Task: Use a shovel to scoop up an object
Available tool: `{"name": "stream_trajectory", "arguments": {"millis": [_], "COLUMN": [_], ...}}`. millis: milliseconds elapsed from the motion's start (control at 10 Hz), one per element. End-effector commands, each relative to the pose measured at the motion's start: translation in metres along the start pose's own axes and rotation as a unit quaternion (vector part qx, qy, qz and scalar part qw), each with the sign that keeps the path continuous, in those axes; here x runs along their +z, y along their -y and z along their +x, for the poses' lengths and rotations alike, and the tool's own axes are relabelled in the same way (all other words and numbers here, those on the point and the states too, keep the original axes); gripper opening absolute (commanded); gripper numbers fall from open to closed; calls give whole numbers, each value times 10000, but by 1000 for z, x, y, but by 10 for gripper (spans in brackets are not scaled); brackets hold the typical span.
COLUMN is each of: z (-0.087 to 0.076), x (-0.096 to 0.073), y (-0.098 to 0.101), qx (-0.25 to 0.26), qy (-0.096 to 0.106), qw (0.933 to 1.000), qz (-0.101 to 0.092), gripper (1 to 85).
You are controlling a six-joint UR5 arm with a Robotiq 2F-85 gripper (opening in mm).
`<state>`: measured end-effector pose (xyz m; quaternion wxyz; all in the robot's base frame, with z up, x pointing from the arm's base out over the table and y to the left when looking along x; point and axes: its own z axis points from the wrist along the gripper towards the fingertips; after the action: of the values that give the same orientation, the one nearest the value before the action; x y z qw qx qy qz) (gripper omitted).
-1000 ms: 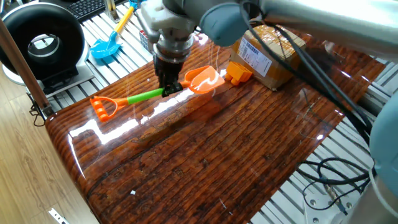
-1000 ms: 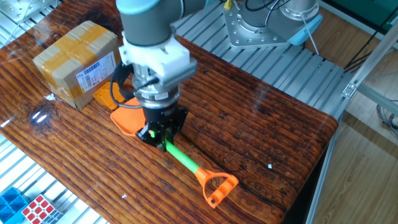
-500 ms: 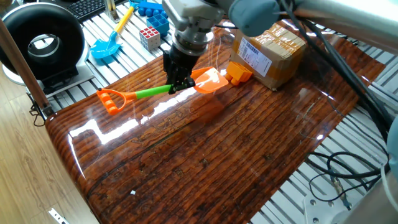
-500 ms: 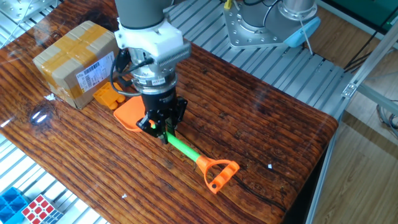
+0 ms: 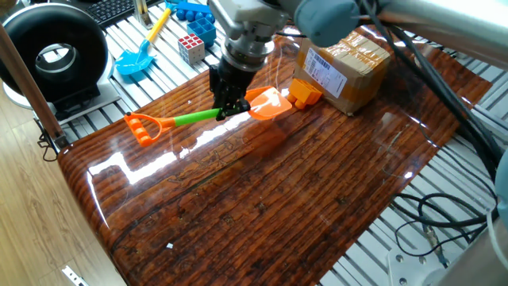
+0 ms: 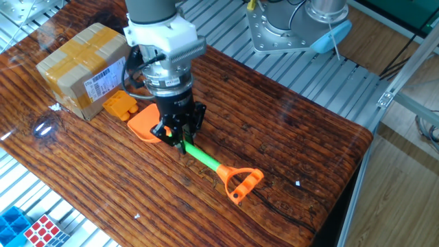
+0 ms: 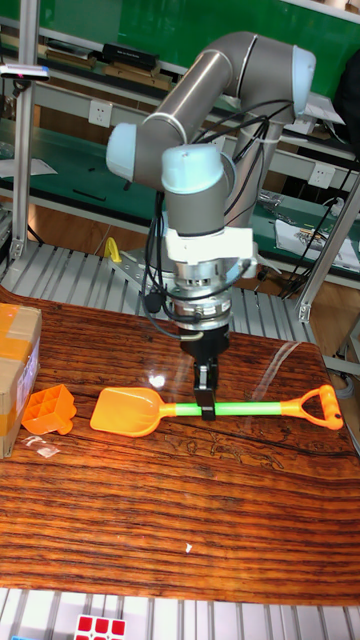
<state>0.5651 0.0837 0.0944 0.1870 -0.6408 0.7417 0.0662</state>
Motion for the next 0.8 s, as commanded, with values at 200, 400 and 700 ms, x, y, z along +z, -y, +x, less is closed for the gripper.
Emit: {"name": "stream_trajectory", "arguments": {"millis": [200,400,700], "z": [7,13,7], "x": [-7,-7,-12], "y": [0,0,-2], "qx": [-42,-95,-92], "qy": [216,333,540], "qw": [9998,9994,9985], "qz": [32,7,-33], "gripper": [10,10,10]}}
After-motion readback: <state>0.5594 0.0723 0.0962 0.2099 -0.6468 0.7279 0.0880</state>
